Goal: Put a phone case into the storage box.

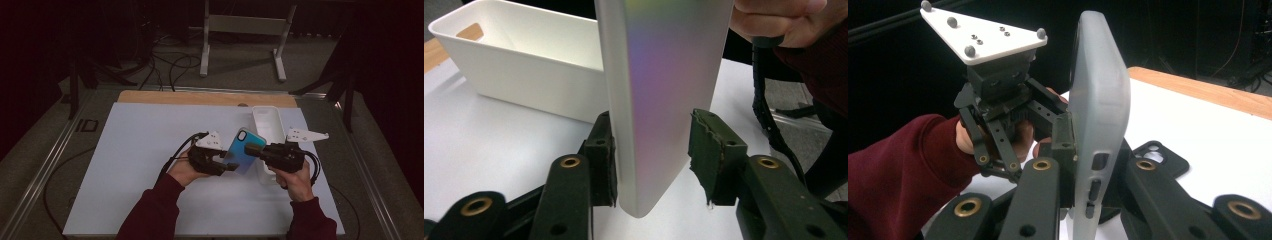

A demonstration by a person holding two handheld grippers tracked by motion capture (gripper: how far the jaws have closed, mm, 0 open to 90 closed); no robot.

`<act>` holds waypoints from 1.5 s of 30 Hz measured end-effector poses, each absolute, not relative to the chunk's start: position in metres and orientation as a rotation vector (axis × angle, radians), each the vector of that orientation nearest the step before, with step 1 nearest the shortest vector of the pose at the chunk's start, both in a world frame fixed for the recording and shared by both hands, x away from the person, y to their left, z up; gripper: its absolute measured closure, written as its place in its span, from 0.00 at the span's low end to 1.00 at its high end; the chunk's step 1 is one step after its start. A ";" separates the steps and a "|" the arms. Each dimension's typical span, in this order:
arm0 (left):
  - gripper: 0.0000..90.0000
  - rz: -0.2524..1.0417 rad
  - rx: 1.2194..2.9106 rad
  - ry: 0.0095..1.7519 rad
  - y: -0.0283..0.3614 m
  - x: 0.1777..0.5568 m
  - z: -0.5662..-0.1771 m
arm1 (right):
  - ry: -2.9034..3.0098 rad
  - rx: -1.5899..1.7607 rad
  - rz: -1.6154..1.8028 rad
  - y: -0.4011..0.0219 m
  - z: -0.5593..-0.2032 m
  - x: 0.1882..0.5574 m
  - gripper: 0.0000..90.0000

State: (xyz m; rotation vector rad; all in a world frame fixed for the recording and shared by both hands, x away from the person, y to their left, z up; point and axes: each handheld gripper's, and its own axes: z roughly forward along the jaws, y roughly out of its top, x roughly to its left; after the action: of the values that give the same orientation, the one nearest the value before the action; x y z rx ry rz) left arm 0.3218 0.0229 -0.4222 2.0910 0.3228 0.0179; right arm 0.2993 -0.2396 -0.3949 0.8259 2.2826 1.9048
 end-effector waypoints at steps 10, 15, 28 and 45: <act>0.87 0.038 2.090 0.288 0.022 0.318 -0.423 | 2.259 0.856 1.794 -0.236 -0.395 0.300 0.54; 0.90 0.071 2.096 0.281 0.021 0.316 -0.423 | 2.277 0.873 1.747 -0.230 -0.395 0.301 0.40; 0.90 0.130 2.071 0.326 0.026 0.316 -0.417 | 2.204 0.973 1.627 -0.230 -0.395 0.300 0.15; 0.90 0.276 2.030 0.465 0.030 0.316 -0.415 | 2.089 1.088 1.613 -0.231 -0.385 0.297 0.15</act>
State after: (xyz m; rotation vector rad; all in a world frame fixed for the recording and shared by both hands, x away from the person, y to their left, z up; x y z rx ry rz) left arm 0.3155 0.0302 -0.4149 2.0301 0.4654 0.2758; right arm 0.2973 -0.2306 -0.3846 1.0880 2.0889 1.6129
